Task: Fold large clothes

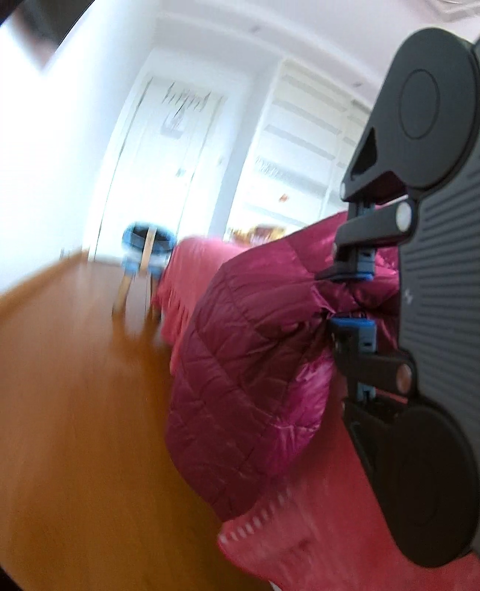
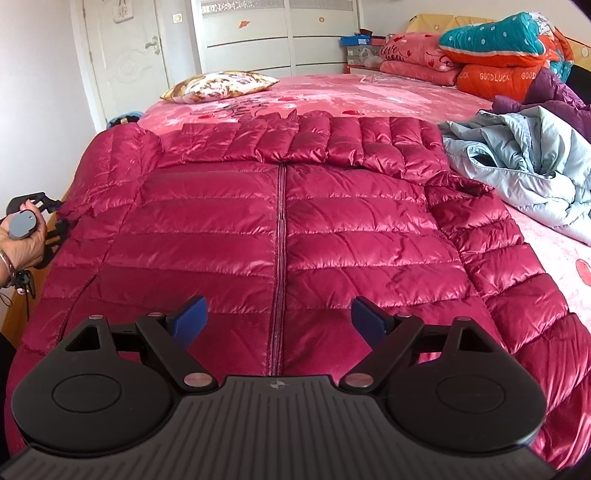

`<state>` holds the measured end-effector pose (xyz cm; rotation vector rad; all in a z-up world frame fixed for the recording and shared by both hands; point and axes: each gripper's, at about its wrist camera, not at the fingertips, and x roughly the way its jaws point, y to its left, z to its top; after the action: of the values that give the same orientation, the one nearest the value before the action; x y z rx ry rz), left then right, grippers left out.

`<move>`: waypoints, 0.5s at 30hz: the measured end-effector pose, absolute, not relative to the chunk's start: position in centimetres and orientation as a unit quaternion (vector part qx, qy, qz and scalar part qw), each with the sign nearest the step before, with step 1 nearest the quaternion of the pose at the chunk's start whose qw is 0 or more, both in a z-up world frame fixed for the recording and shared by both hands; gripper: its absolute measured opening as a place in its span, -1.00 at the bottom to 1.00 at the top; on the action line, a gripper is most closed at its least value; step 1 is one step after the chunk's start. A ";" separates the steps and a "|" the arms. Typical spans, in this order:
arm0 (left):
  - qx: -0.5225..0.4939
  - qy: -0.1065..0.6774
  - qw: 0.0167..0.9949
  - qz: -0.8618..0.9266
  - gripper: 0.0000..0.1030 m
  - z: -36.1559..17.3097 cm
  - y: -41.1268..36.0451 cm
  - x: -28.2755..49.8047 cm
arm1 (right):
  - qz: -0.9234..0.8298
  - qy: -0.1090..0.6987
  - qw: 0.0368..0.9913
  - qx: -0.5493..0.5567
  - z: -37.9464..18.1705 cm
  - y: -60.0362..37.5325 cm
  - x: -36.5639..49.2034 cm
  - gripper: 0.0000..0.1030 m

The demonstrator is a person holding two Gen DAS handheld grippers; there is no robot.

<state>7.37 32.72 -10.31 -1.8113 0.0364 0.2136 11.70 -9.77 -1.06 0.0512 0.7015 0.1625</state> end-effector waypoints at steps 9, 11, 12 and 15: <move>-0.660 0.000 0.751 0.028 -0.72 -2.1 31.8 8.0 | 0.077 0.322 0.942 0.052 -0.4 -11.5 11.9 1.00; -0.612 0.005 0.791 0.016 -0.72 0.1 30.9 8.3 | 0.075 0.318 0.943 0.061 -0.3 -12.0 11.9 1.00; -0.587 0.008 0.809 0.010 -0.72 1.3 30.4 8.5 | 0.073 0.317 0.943 0.065 -0.3 -12.3 11.9 1.00; -0.479 0.027 0.877 -0.007 -0.72 5.1 27.9 9.3 | 0.069 0.312 0.944 0.077 -0.1 -13.0 11.8 1.00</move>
<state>9.28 27.86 5.06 -1.0001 0.0564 -0.0149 11.78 -12.98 -0.15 0.1573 0.6362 0.1410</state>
